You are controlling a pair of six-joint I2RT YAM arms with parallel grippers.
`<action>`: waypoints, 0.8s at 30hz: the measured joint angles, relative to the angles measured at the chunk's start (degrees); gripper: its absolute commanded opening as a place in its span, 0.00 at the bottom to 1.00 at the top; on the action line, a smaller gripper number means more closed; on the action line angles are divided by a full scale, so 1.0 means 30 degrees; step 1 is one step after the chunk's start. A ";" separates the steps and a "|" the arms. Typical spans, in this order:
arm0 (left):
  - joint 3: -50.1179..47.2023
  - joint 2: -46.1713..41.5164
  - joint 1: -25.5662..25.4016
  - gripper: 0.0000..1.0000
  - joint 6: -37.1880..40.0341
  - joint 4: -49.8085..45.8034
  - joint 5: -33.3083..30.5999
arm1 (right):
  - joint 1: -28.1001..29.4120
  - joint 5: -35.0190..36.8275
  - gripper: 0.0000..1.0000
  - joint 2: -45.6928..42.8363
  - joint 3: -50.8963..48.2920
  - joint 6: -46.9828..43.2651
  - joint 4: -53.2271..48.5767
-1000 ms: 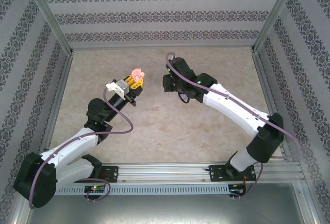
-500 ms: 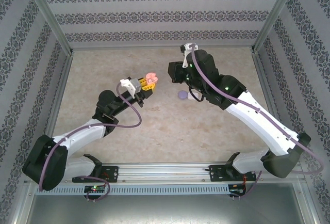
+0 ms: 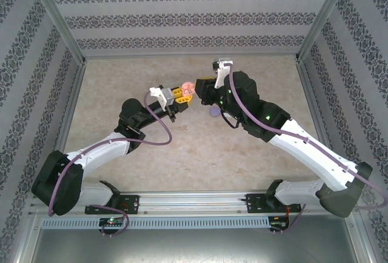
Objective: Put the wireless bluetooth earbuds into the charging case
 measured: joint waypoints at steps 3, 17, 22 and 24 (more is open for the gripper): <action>0.0117 0.0073 -0.0109 0.00 0.0007 -0.0007 0.0073 | 0.0095 0.0007 0.21 0.0007 -0.0029 0.0000 0.0401; 0.0160 0.0087 -0.0175 0.00 0.0007 -0.0007 0.0138 | 0.0204 0.0029 0.21 0.0211 -0.0444 0.0007 0.0852; 0.0189 0.0080 -0.0335 0.00 0.0015 -0.0007 0.0138 | 0.0204 0.0029 0.21 0.0590 -0.0495 0.0015 0.0867; 0.0189 0.0080 -0.0386 0.00 0.0022 -0.0007 0.0146 | 0.0204 0.0036 0.21 0.0736 -0.0495 0.0015 0.0874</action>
